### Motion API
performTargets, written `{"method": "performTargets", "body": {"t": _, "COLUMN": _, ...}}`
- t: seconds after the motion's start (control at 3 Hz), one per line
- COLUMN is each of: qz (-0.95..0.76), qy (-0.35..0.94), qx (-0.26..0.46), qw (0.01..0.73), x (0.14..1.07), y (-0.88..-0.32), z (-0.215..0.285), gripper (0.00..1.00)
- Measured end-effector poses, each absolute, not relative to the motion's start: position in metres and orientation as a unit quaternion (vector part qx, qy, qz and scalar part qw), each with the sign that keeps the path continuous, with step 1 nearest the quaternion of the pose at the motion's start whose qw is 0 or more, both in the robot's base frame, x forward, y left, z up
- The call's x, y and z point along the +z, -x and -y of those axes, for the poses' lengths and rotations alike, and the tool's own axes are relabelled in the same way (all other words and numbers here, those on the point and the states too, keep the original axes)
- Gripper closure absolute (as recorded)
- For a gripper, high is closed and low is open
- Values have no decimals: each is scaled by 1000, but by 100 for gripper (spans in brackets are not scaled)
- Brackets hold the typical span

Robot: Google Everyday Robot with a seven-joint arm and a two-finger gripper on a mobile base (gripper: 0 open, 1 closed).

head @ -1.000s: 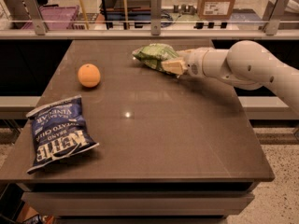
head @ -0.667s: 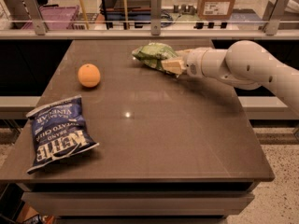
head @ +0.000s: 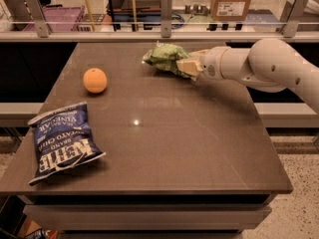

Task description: Pick green jalapeno chip bag

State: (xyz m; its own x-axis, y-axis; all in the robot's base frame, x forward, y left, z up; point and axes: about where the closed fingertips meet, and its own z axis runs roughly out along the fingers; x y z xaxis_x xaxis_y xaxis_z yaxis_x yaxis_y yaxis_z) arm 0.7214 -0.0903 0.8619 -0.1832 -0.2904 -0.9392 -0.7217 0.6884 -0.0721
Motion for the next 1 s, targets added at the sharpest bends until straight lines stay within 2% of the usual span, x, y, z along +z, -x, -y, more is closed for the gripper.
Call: {"method": "performTargets", "body": {"t": 1.0, "qz": -719, "qy": 352, "qx": 230, "qw": 554, "x": 922, "y": -702, "z": 122, "gripper": 100}}
